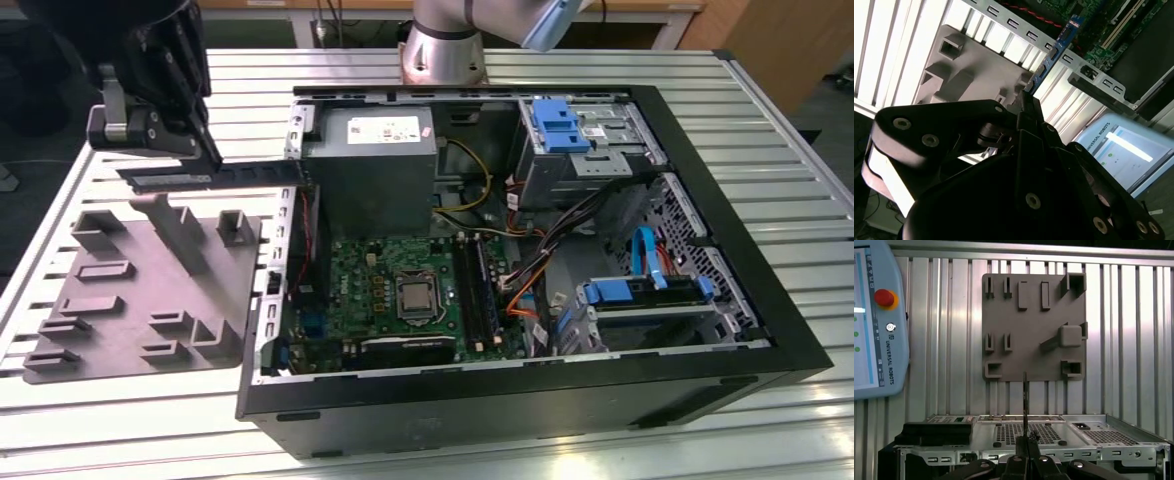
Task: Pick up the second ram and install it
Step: 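Pick up the second ram and move it above second insertion slot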
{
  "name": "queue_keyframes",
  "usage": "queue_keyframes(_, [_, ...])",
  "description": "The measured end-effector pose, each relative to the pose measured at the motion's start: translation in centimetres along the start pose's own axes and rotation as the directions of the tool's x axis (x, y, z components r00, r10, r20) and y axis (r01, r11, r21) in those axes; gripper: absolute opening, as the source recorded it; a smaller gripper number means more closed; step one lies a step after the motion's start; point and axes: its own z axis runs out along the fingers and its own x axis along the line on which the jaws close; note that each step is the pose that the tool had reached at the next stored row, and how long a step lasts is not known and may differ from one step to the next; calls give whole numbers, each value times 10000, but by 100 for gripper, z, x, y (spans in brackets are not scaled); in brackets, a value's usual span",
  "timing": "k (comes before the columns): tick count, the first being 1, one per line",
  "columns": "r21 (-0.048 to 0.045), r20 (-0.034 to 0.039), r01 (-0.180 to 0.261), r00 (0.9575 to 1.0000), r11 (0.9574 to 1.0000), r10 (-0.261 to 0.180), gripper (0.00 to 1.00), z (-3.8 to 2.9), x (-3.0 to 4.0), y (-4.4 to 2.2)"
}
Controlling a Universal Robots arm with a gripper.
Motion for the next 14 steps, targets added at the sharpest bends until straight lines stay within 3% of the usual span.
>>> queue_keyframes(14, [-11,0,-14,10000,10000,14,11,66,-4,-212])
